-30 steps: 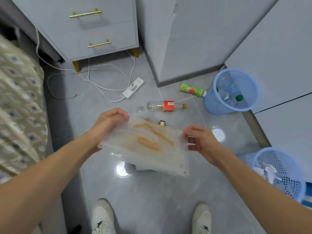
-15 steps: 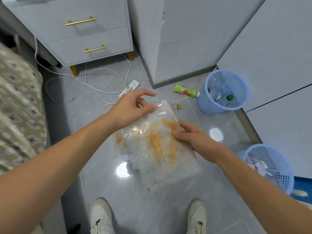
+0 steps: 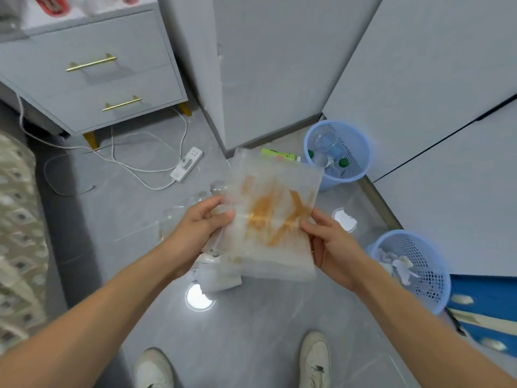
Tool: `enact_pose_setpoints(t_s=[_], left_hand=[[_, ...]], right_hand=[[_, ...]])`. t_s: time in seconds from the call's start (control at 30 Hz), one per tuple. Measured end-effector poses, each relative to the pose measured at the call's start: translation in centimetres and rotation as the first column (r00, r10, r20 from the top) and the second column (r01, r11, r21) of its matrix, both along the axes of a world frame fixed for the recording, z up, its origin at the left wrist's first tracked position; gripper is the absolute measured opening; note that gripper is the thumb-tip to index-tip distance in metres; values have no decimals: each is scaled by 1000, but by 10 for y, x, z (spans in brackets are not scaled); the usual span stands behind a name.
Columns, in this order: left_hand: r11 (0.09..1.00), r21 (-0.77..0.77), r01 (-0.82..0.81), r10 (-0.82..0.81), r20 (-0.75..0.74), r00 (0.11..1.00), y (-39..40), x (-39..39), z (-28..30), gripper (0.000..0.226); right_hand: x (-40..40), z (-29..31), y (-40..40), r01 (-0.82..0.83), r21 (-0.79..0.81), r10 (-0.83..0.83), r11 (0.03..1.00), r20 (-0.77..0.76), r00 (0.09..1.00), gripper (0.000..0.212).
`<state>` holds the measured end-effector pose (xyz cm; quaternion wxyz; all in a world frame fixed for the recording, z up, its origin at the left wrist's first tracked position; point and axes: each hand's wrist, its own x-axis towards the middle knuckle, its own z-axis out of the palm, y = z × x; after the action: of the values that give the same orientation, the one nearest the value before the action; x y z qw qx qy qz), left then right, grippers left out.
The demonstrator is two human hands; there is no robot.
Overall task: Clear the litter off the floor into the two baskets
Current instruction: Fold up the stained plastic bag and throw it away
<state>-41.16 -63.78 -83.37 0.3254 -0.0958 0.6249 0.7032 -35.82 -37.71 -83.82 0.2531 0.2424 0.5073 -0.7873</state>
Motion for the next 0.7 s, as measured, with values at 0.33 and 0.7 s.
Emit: enact_pose_setpoints(t_s=[0.33, 0.7], left_hand=[[991, 17, 136, -137, 110, 984, 45, -14, 13, 33], [912, -285, 295, -336, -110, 935, 205, 25, -45, 32]], right_hand=[[14, 6, 49, 47, 2, -47, 999, -20, 999, 26], [101, -56, 173, 190, 333, -225, 924, 69, 972, 24]])
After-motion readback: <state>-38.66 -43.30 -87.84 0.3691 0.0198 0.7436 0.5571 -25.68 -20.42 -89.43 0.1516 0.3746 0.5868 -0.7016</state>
